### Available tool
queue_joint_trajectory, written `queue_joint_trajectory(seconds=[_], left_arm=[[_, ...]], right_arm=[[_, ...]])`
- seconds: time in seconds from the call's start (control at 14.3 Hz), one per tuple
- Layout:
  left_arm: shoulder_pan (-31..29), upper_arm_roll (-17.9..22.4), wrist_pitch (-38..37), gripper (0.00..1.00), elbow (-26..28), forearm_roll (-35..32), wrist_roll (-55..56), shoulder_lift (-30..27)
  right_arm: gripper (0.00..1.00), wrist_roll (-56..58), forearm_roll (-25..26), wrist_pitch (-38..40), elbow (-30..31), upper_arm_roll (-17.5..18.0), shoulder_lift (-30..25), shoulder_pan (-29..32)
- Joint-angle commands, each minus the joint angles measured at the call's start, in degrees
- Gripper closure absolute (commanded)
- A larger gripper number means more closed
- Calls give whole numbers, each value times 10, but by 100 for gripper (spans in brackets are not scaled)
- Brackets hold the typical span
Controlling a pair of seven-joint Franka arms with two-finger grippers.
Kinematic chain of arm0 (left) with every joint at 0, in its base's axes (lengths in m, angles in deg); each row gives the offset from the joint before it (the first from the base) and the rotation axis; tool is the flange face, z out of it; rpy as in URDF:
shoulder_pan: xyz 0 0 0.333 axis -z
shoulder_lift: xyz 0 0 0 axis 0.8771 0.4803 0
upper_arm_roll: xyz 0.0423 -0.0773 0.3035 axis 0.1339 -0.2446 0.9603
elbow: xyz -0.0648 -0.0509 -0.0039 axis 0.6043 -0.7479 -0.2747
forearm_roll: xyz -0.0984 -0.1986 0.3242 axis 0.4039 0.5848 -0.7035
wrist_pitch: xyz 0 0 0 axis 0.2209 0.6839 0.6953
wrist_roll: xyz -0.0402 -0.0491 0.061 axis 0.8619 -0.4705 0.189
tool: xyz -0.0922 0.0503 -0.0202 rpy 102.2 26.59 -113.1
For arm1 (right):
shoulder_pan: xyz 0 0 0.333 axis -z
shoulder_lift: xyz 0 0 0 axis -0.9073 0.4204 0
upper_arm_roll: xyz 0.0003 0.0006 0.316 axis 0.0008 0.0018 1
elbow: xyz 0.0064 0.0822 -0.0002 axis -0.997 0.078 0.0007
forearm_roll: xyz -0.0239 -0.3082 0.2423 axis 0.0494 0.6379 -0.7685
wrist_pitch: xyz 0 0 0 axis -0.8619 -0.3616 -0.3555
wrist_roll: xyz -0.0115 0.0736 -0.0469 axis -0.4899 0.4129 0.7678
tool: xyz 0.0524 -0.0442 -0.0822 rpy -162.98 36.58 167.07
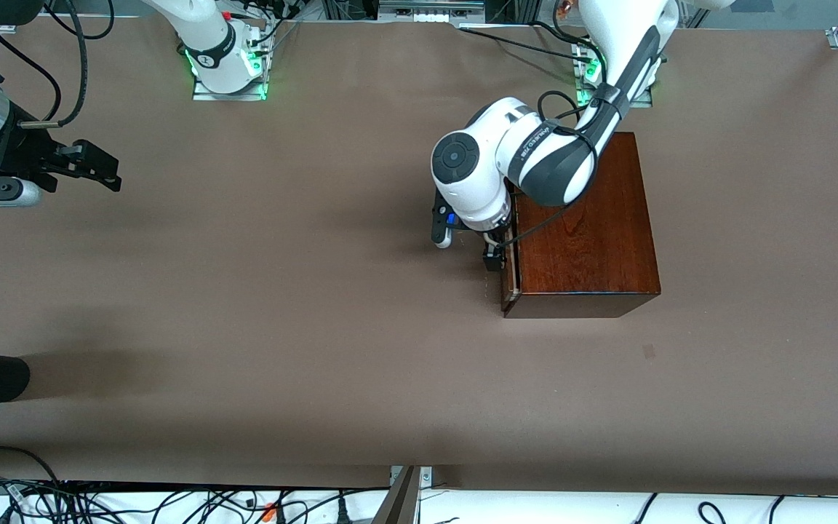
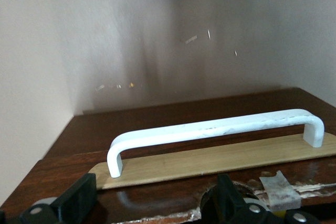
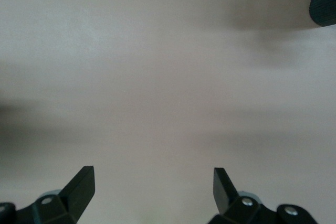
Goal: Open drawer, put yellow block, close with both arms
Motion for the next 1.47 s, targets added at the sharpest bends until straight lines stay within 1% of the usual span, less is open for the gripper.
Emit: queue_joint_trajectory(seconds=[0.0,0.28,0.49,0.56,0.63,0.7,0.84,0.91,1.05,1.19,1.4], left_arm=[[-38,6,-38,0,45,-26,-3,-23],[-39,4,-41,0,39,-24,6,-20],[-25,-3,-2,0,31,-14,79,-17],[-7,-4,3,0,29,-7,119,-12],[9,-4,3,0,10,13,171,-8],[26,-4,2,0,-2,32,234,-9],[45,-5,-2,0,-20,47,380,-18],[46,-13,-4,0,-30,56,452,-28],[46,-28,-12,0,-32,62,547,-55],[44,-28,-26,0,-32,62,627,-86],[31,-20,-68,0,-32,64,754,-143]], right_arm=[[0,-4,-12,2,-7,0,2,3],[0,-4,-12,2,-7,0,2,3],[0,-4,-12,2,-7,0,2,3],[0,-4,-12,2,-6,0,2,3],[0,-4,-12,2,-6,0,2,3],[0,-4,-12,2,-7,0,2,3],[0,-4,-12,2,-7,0,2,3],[0,-4,-12,2,-6,0,2,3],[0,-4,-12,2,-7,0,2,3],[0,-4,-12,2,-6,0,2,2],[0,-4,-12,2,-7,0,1,2]])
